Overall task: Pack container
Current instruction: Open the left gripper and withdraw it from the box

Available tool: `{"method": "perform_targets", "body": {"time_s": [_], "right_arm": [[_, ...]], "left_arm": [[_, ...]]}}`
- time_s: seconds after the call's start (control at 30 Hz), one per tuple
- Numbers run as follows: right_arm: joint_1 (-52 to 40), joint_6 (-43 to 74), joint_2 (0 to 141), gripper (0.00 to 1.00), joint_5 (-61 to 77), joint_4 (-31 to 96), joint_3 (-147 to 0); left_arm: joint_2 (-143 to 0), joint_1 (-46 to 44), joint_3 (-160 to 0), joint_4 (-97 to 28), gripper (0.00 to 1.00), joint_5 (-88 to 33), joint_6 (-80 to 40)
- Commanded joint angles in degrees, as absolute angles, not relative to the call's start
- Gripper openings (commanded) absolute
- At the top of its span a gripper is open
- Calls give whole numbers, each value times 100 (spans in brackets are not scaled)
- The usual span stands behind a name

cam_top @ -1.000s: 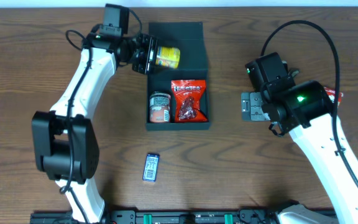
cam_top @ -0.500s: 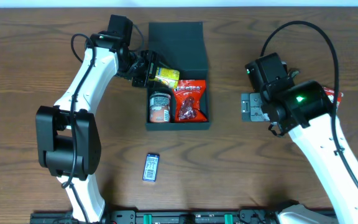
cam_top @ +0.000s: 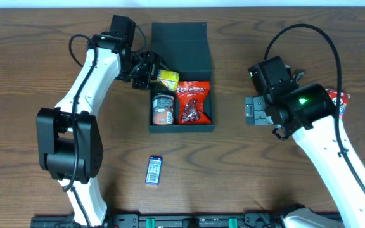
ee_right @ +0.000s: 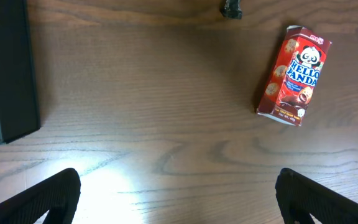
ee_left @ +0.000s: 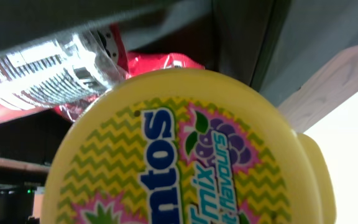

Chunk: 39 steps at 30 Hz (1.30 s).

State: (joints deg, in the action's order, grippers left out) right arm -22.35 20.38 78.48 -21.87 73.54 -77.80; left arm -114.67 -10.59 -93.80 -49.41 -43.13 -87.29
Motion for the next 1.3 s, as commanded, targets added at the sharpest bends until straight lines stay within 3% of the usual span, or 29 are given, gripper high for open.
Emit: {"method": "perform_targets", "body": {"time_s": [0.0,0.73,0.83,0.93,1.27], "right_arm": [[-2204,2121,7832,99,-2222,7328,-7756],[-2204,2121,7835,99,-2202,7317,-7756],[-2204,2121,7835,99,-2202,7319,-7756],[-2204,2121,7835,99,-2202,7321,-7756],[-2204,2121,7832,99,-2202,7321,-7756]], "left_arm": [[-11402,-1041,-9489,-4930,6,-4093,-8873],[-11701,-1181,-9487,-4429,7,-4480,-9179],[-11701,-1192,-9487,-4431,19,-4460,-9177],[-11703,-1201,-9487,-4431,21,-4438,-9177],[-11703,-1221,-9487,-4434,55,-4285,-9174]]}}
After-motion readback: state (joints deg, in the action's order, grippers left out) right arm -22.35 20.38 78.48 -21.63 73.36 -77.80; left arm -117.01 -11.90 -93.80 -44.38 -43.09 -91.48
